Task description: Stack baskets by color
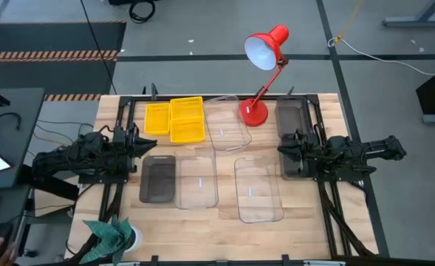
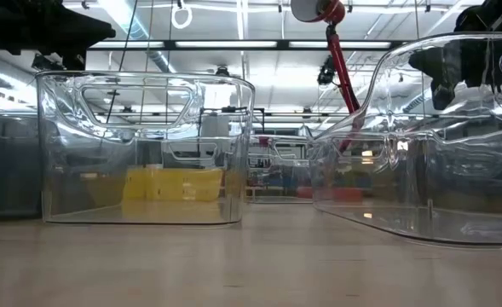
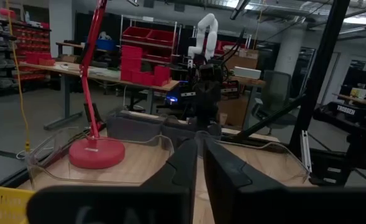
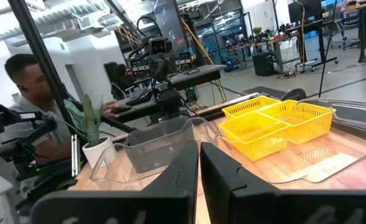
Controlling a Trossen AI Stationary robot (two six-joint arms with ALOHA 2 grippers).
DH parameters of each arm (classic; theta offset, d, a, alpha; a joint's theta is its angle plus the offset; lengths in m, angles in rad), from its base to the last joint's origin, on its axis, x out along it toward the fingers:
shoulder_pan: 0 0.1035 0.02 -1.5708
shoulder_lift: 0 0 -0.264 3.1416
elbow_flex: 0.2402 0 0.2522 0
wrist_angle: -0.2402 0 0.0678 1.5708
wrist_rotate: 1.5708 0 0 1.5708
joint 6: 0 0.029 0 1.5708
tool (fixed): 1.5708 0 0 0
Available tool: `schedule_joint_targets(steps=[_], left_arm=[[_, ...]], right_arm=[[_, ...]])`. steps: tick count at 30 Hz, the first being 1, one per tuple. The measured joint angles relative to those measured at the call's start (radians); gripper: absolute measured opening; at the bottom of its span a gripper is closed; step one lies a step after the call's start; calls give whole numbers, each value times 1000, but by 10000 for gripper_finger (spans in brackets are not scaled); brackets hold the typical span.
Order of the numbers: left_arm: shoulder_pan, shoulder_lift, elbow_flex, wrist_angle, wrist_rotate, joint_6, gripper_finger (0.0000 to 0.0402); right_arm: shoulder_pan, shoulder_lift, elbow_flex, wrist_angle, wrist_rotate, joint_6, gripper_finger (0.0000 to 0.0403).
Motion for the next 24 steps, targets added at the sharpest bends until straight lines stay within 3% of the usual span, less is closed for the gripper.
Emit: schedule_joint_targets(steps=[24], left_arm=[[0, 0, 0, 0, 0, 0, 29]], right_arm=[[0, 0, 0, 0, 0, 0, 23]])
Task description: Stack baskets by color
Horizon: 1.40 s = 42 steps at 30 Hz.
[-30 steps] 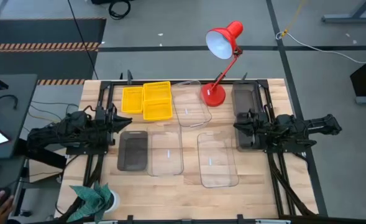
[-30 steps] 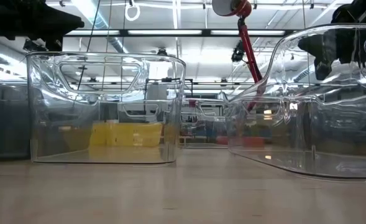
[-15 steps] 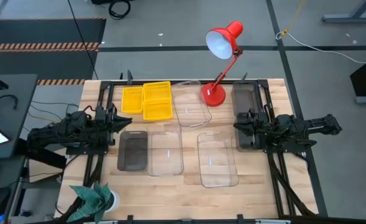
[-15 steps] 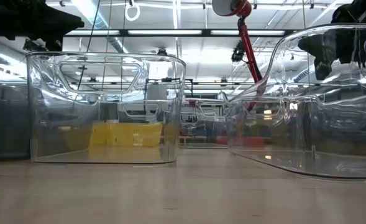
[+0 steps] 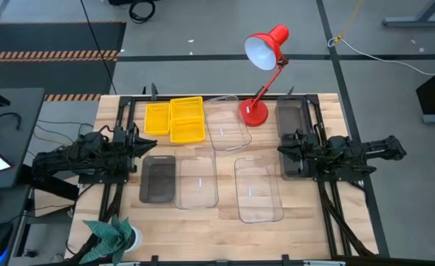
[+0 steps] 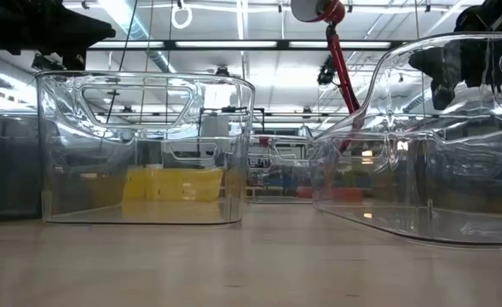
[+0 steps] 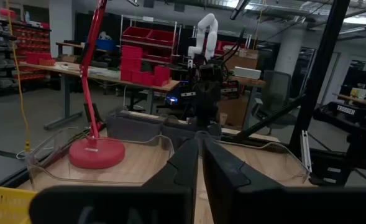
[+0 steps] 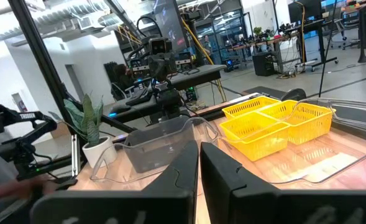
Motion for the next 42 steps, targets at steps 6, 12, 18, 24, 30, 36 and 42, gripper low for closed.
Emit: schedule_joint_targets(steps=[6, 12, 18, 24, 30, 36, 42], left_arm=[[0, 0, 0, 0, 0, 0, 37], [0, 0, 0, 0, 0, 0, 38], [0, 0, 0, 0, 0, 0, 36], [0, 0, 0, 6, 0, 0, 30], [0, 0, 0, 17, 0, -10, 36], [0, 0, 0, 22, 0, -103, 37], [0, 5, 0, 81, 8, -155, 28]], right_arm=[[0, 0, 0, 0, 0, 0, 23], [0, 0, 0, 0, 0, 0, 23], [0, 0, 0, 0, 0, 0, 23], [0, 0, 0, 0, 0, 0, 23], [0, 0, 0, 0, 0, 0, 23], [0, 0, 0, 0, 0, 0, 23], [0, 0, 0, 0, 0, 0, 23]])
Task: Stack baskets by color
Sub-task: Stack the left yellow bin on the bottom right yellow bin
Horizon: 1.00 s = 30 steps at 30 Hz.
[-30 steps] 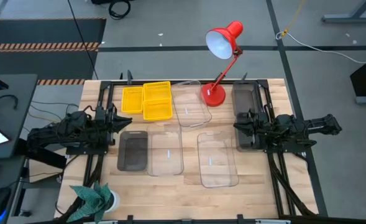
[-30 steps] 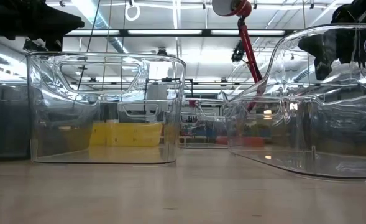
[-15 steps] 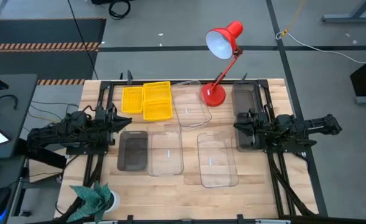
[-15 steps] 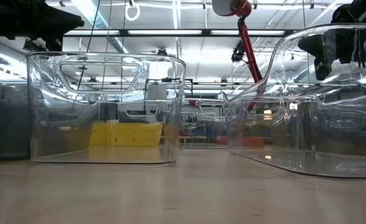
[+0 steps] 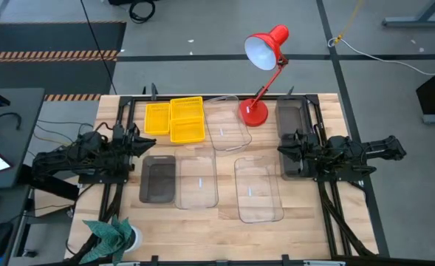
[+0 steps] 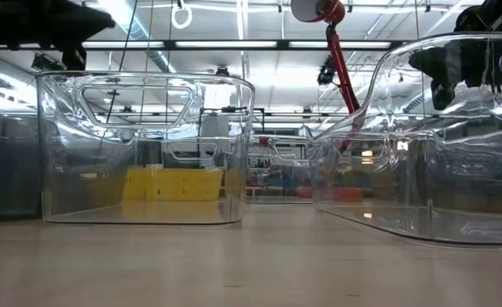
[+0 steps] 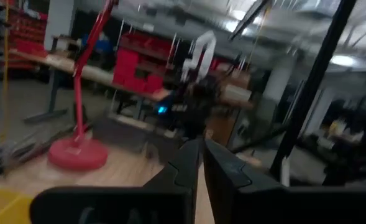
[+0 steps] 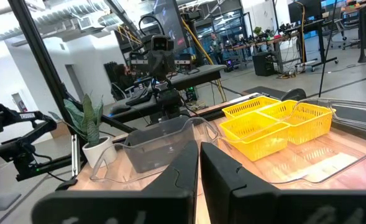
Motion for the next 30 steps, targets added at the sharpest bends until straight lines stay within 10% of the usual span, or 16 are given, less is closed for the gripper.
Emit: schedule_joint_targets(steps=[30], left_arm=[[-16, 305, 52, -23, 179, -23, 23]], right_arm=[[0, 0, 0, 0, 0, 0, 23]])
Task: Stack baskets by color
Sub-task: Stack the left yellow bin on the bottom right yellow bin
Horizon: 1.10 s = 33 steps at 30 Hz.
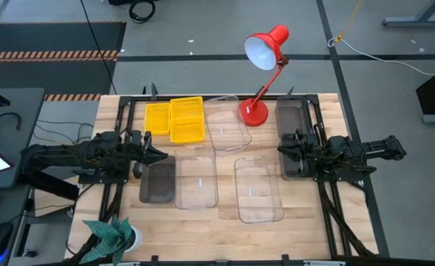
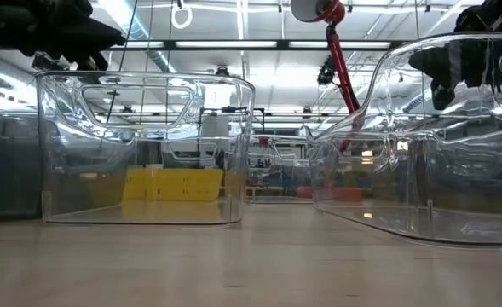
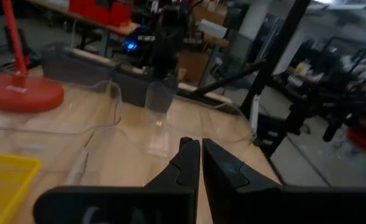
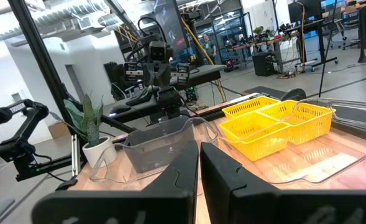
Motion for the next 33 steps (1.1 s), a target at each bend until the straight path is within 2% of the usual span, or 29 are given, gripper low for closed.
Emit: schedule_joint_targets(steps=[7, 17, 33], left_arm=[[-16, 18, 134, -220, -21, 39, 23], [-81, 28, 228, -429, -67, -33, 23], [-213, 299, 409, -667, -99, -53, 23]], right_arm=[[0, 0, 0, 0, 0, 0, 23], [0, 0, 0, 0, 0, 0, 23], [0, 0, 0, 7, 0, 0, 23]])
